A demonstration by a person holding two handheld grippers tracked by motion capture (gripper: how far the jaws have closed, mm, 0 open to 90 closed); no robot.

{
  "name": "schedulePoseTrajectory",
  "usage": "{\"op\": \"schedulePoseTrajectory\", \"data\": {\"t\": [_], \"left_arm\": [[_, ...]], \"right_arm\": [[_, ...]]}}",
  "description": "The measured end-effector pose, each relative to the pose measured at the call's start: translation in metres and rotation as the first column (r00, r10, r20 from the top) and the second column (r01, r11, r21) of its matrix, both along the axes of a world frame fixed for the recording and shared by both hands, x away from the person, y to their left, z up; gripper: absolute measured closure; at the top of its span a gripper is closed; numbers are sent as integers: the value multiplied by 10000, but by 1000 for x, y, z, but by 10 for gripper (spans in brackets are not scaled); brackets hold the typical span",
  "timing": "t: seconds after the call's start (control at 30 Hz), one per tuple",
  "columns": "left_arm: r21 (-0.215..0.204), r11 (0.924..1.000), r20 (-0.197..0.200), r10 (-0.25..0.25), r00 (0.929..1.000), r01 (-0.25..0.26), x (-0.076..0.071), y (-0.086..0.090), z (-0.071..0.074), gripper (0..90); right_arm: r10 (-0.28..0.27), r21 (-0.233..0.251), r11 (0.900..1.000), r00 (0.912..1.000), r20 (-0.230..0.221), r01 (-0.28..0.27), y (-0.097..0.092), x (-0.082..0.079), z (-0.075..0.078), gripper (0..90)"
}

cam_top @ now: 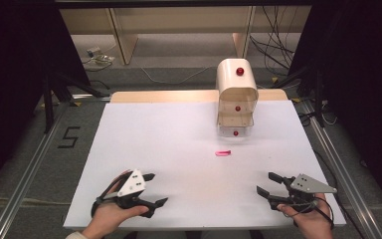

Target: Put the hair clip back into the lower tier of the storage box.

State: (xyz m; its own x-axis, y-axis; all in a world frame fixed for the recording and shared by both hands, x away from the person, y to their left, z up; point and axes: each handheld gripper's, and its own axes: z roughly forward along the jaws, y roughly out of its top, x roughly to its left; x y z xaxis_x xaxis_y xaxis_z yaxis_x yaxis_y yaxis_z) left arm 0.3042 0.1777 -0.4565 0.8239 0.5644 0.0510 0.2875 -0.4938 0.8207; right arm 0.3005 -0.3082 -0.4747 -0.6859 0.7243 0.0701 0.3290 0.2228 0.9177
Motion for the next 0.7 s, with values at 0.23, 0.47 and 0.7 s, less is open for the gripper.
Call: {"op": "schedulePoseTrajectory", "data": {"t": [0.23, 0.47, 0.7], "left_arm": [[294, 9989, 75, 351, 9994, -353, 2, 20, -7, 157], [258, 9985, -64, 478, 9988, -476, 6, 21, -9, 159], [389, 9971, 35, 653, 9979, -654, 8, 27, -10, 164]], "right_arm": [[189, 58, 9998, 9998, 38, -189, 2, 4, 0, 294], [717, -544, 9960, 9972, 209, -704, 15, 17, 1, 261], [1028, -853, 9913, 9943, 289, -1001, 28, 38, 4, 320]]}}
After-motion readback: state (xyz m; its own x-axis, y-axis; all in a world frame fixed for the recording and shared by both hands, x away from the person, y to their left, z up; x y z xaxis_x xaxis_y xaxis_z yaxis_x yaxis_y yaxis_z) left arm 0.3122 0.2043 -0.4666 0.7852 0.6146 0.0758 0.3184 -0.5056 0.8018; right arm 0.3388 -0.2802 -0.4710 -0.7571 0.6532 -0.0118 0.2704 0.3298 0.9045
